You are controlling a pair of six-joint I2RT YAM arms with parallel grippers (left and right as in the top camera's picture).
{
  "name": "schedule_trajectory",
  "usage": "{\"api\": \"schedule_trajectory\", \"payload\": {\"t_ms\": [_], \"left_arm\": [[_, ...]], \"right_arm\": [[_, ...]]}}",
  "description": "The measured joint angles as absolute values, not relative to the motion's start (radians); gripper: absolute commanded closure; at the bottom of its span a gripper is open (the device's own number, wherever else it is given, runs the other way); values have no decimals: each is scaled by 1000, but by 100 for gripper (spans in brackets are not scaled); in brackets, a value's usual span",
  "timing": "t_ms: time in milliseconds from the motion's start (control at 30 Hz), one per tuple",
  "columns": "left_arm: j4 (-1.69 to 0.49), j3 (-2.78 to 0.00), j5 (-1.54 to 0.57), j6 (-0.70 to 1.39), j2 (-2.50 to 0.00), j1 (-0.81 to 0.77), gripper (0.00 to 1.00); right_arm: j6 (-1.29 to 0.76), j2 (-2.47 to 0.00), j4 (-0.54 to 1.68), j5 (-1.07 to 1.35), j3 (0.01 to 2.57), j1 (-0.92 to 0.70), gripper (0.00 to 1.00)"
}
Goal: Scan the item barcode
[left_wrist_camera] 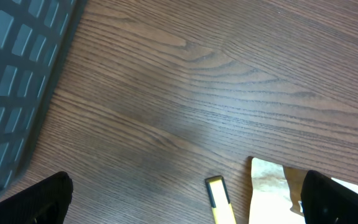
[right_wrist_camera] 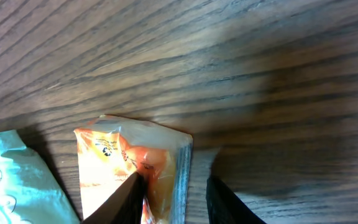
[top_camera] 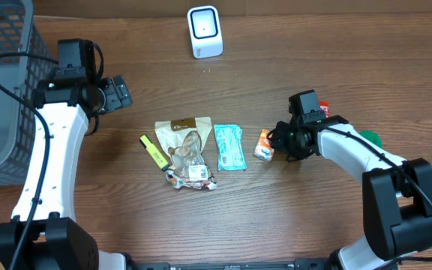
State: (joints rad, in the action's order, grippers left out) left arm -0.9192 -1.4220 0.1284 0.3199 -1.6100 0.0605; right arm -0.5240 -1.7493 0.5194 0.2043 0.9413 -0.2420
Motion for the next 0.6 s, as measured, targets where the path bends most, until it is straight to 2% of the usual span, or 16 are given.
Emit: {"api": "schedule_trajectory", "payload": {"t_ms": [133,200,367,500,600], "left_arm": [[-919,-1422,128,320,-1610,60,0],[-920,-1422,128,320,-1610,60,0],[-920,-1422,128,320,-1610,60,0],[-920,-1422,128,320,-1610,60,0],[-920,-1422,128,320,-1610,60,0]], "right_arm": [[-525,-1749,542,226,941,-242,68],[-524,-1749,548,233,941,-242,73],[-529,-1747,519,249,925,-242,78],[-532,-1744,513,260,922,-242,95],[-537,-1741,515,263,921,-241,96]]}}
